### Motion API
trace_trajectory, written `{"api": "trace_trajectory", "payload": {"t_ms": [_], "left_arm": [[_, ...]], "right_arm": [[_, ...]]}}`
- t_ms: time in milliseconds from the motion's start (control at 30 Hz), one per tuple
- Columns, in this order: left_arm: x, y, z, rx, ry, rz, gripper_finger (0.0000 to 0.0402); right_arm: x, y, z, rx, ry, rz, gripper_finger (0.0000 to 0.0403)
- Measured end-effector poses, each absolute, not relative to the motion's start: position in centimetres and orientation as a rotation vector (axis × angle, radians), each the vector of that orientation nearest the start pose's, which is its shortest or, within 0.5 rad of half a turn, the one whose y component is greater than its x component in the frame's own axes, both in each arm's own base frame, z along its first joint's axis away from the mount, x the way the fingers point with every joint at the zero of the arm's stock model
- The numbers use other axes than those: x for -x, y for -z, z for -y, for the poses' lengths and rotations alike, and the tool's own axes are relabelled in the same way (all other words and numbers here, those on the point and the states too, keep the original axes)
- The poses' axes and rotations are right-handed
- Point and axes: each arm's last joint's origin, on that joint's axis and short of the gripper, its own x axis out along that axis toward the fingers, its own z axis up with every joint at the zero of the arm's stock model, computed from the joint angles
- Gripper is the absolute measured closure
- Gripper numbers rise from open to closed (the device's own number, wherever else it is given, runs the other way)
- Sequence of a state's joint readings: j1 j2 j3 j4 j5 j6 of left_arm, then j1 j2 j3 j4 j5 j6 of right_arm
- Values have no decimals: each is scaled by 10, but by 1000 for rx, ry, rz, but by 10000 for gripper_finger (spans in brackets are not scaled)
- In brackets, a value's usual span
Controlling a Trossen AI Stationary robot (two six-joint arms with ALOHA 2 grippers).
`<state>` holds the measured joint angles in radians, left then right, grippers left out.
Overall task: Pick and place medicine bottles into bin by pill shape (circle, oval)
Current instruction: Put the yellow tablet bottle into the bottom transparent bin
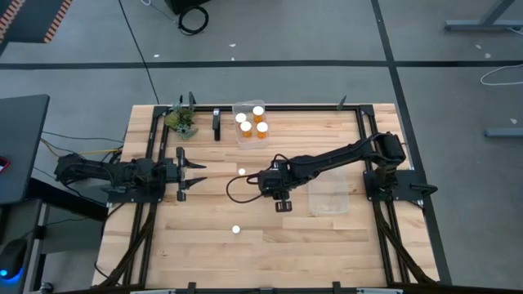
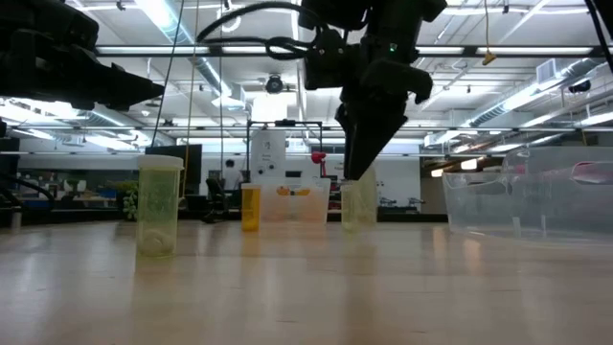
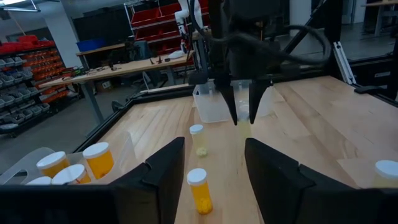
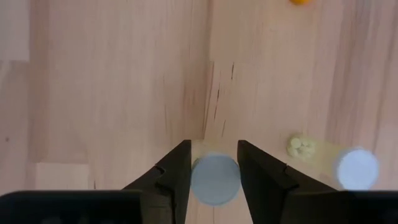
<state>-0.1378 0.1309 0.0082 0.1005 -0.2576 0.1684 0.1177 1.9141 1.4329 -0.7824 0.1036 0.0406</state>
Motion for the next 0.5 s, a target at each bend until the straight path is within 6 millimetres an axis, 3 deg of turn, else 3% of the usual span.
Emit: {"api": "trace_trajectory", "payload": {"t_ms": [500], "left_arm": [[-104,-165,7,-172,-118,-32,224]], "right_arm": [[-377,-207,-42,109,17,-1283,272]]}}
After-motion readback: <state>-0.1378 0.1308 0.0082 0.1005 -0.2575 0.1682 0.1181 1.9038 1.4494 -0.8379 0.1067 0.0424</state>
